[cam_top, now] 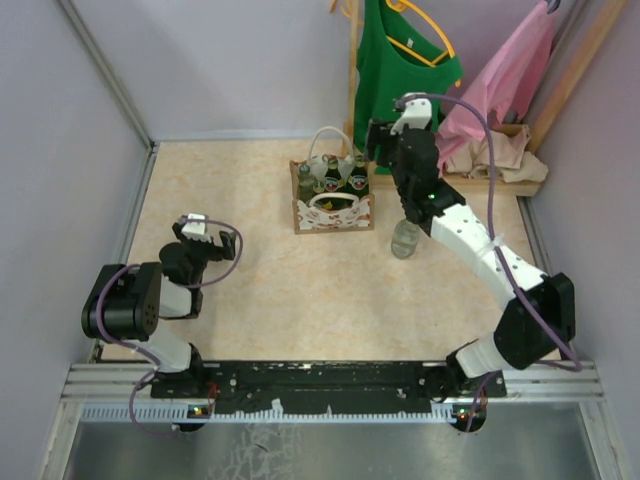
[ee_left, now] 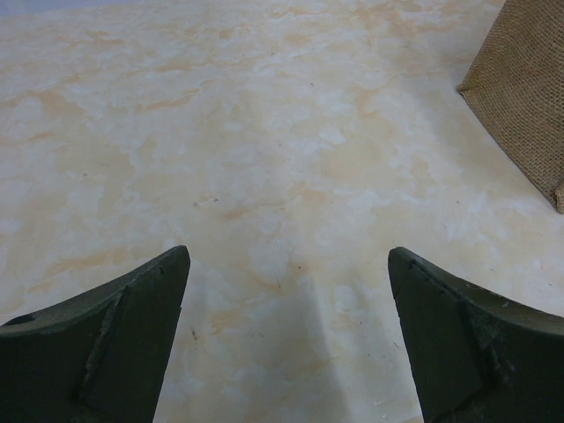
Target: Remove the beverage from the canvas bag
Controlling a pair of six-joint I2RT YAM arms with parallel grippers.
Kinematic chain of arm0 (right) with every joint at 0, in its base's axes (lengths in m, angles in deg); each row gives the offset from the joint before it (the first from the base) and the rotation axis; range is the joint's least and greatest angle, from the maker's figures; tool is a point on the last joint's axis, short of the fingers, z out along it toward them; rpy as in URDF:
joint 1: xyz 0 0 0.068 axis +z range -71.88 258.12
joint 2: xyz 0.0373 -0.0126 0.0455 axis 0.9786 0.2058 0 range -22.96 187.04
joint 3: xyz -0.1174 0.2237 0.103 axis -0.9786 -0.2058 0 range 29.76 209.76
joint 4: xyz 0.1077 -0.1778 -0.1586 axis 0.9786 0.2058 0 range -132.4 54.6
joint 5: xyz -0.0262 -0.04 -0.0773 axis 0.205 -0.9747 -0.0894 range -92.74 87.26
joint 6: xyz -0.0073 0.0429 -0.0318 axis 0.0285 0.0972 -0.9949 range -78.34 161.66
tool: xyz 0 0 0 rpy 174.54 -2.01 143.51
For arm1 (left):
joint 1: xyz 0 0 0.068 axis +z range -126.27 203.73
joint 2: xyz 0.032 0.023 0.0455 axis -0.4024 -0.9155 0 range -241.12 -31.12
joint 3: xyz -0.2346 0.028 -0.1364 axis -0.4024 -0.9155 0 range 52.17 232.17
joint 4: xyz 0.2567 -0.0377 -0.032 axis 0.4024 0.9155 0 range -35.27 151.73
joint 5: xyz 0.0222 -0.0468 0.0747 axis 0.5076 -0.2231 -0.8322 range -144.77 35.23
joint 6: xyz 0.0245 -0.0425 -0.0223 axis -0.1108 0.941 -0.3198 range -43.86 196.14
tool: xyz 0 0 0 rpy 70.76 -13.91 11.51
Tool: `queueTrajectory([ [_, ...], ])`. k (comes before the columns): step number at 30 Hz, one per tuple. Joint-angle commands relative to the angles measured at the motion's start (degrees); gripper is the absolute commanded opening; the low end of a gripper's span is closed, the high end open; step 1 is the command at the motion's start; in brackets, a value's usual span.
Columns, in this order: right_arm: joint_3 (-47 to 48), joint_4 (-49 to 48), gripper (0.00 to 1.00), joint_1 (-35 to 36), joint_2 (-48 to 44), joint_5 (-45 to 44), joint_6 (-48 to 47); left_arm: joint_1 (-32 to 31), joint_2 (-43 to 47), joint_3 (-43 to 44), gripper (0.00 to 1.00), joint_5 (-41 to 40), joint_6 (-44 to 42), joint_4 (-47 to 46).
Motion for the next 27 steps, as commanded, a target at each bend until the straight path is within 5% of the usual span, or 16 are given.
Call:
queueTrajectory([
  [1,6.6,3.0,0.72,2.3,4.9,2.2,-1.9,-0.3,0.0,0.8,1.00,-0.2,-0.4,-0.4],
  [13,11.2,6.2,0.72,7.2,14.6,7.9,-0.9,-0.4,0.0,0.8,1.00,-0.2,-0.5,-0.4],
  [27,7.0,2.4,0.77,10.5,15.1,13.3,-1.2,-0.4,0.0,0.8,1.00,-0.2,-0.5,-0.4],
])
